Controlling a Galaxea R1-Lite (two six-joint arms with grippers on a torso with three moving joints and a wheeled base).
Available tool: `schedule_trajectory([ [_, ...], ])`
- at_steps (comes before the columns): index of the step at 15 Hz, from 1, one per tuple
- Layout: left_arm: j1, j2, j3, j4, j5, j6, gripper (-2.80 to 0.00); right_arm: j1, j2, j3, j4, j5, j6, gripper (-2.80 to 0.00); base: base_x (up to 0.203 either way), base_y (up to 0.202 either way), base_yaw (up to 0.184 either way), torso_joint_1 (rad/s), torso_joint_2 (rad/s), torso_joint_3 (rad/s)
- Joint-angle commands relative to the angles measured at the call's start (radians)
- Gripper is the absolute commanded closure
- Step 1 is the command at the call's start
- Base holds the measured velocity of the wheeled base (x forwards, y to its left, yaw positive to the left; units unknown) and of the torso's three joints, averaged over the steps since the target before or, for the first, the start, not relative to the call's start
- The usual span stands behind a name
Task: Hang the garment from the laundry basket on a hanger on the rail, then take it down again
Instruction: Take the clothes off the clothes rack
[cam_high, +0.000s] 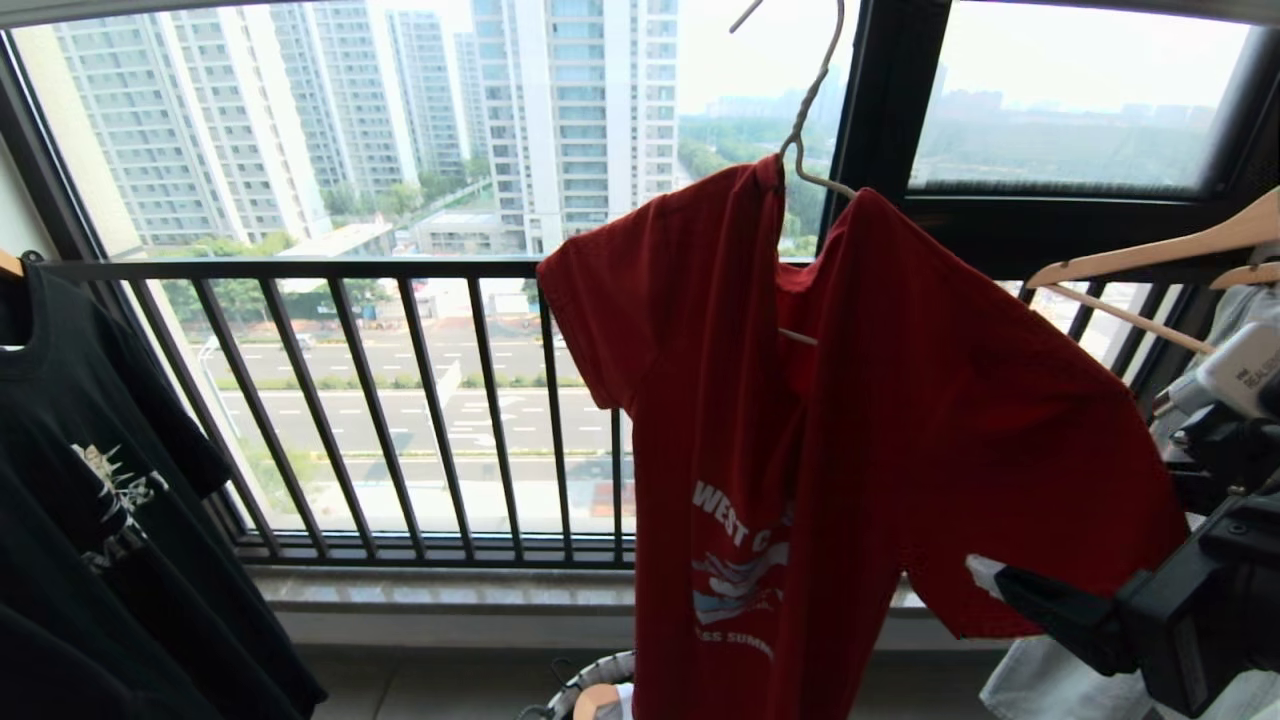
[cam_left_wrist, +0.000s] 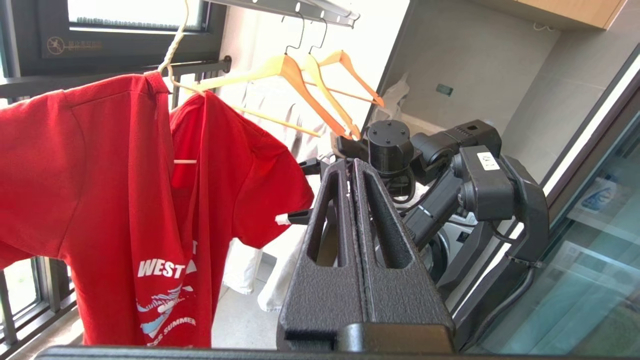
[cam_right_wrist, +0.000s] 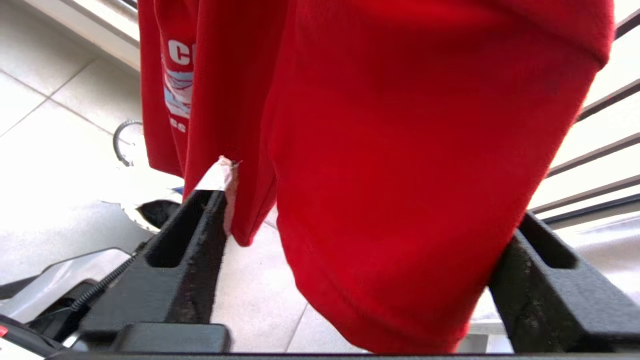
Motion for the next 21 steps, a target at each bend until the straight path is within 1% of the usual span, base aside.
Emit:
schedule_trajectory([
  [1,-0.001,-0.003,0.002,-0.004,-0.006,-0.004,0.0,-0.001,-0.021,0.017,-0.001,0.022,0.0,0.0,0.0,0.0,0.0,0.0,0.0,0.0],
  [5,-0.001,-0.004,0.002,-0.004,-0.006,-0.004,0.0,-0.037,0.018,0.01,-0.007,0.12,-0.001,0.0,0.0,0.0,0.0,0.0,0.0,0.0],
  [7,-0.001,-0.005,0.002,-0.004,-0.006,-0.004,0.0,-0.042,0.03,0.011,-0.009,0.147,-0.001,0.0,0.0,0.0,0.0,0.0,0.0,0.0],
  [13,-0.001,-0.006,0.002,-0.004,-0.006,-0.004,0.0,-0.042,0.029,0.02,-0.003,0.156,0.0,0.0,0.0,0.0,0.0,0.0,0.0,0.0],
  [15,0.001,-0.006,0.002,-0.004,-0.006,-0.004,0.0,-0.042,0.021,0.052,-0.004,0.157,0.002,0.0,0.0,0.0,0.0,0.0,0.0,0.0],
  [18,0.001,-0.007,0.002,-0.004,-0.006,-0.004,0.0,-0.042,0.024,0.113,-0.007,0.157,0.042,0.0,0.0,0.0,0.0,0.0,0.0,0.0],
  [21,0.0,-0.009,0.002,-0.004,-0.006,-0.004,0.0,-0.042,0.025,0.159,-0.009,0.159,0.045,0.0,0.0,0.0,0.0,0.0,0.0,0.0],
])
